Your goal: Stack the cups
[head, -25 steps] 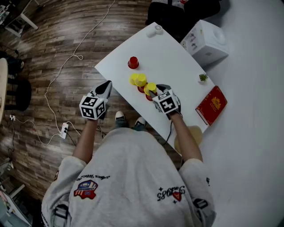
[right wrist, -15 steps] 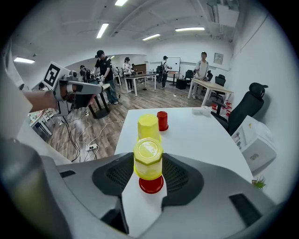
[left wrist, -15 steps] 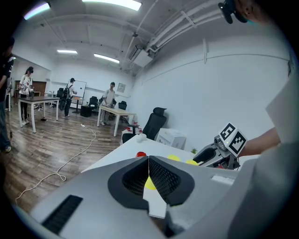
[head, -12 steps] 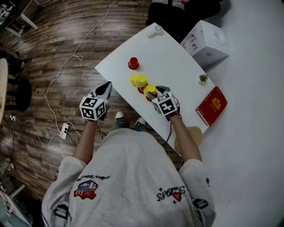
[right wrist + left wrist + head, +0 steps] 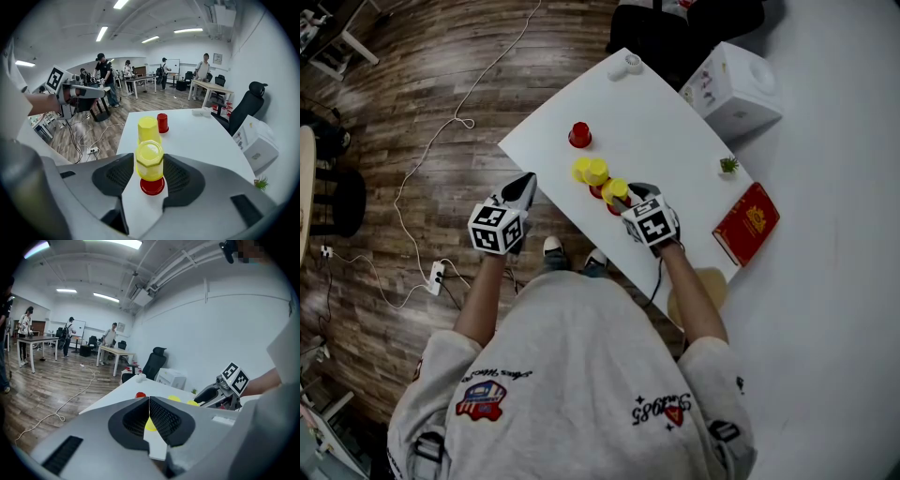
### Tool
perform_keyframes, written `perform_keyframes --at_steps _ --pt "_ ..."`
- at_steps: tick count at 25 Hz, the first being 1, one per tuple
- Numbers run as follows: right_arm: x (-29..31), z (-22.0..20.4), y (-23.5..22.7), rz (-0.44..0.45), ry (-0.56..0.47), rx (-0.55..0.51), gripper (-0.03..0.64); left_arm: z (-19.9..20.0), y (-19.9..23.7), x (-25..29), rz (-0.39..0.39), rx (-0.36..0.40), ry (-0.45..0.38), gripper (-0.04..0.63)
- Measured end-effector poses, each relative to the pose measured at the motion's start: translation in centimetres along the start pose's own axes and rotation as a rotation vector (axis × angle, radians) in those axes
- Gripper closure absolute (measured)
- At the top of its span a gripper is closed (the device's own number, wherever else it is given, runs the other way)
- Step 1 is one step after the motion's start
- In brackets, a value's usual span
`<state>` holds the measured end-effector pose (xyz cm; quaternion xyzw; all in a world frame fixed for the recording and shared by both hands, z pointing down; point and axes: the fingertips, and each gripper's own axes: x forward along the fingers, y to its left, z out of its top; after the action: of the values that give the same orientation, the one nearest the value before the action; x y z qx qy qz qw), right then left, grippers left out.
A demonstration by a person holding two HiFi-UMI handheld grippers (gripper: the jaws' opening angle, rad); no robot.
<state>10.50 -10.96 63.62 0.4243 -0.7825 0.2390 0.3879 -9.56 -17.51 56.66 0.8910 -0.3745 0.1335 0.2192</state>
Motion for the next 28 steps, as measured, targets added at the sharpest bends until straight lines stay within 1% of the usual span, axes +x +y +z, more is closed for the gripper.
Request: perform_keyframes --at_steps 3,5,9,11,14,17,22,26,28 --pt "-0.2 0.2 0.3 0.013 -0.005 -0.01 0.404 0.0 0.0 0.2 0.001 0.0 0.001 0.589" --pt "-0.7 0.6 0.3 0.019 -0.032 -0.015 0.399 0.0 0.0 0.2 0.002 0.001 0.001 0.589" --pt "-2.1 2.0 -0.5 0.05 -0.09 0.045 0.393 0.2 0.4 0.4 0.009 0.001 0.003 0.589" --pt "-2.9 2.8 -1.7 0.055 -0.126 0.091 0.393 0.2 0.4 0.5 0.015 -0.001 0.002 0.589" --pt "-3.6 4.0 -4.4 0.036 -0.176 0.156 0.393 0.3 0.7 0.4 0.028 0.0 -0.003 0.589" --pt "-3.6 4.8 -7.2 0.017 -0.192 0.184 0.39 0.7 1.4 0.0 0.053 -0.004 -0.011 0.589" --pt "-2.6 7.6 -9.9 0.016 -0.22 0.177 0.382 1.2 2.7 -1.2 0.107 -0.017 -0.029 0.589" --pt "-0.3 9.9 -10.9 0.043 -0.218 0.117 0.376 0.7 3.6 -2.2 0.161 -0.031 -0.029 0.589" --pt "1.3 10.4 -10.9 0.068 -0.196 0.082 0.371 0.4 4.0 -2.6 0.19 -0.044 -0.029 0.589"
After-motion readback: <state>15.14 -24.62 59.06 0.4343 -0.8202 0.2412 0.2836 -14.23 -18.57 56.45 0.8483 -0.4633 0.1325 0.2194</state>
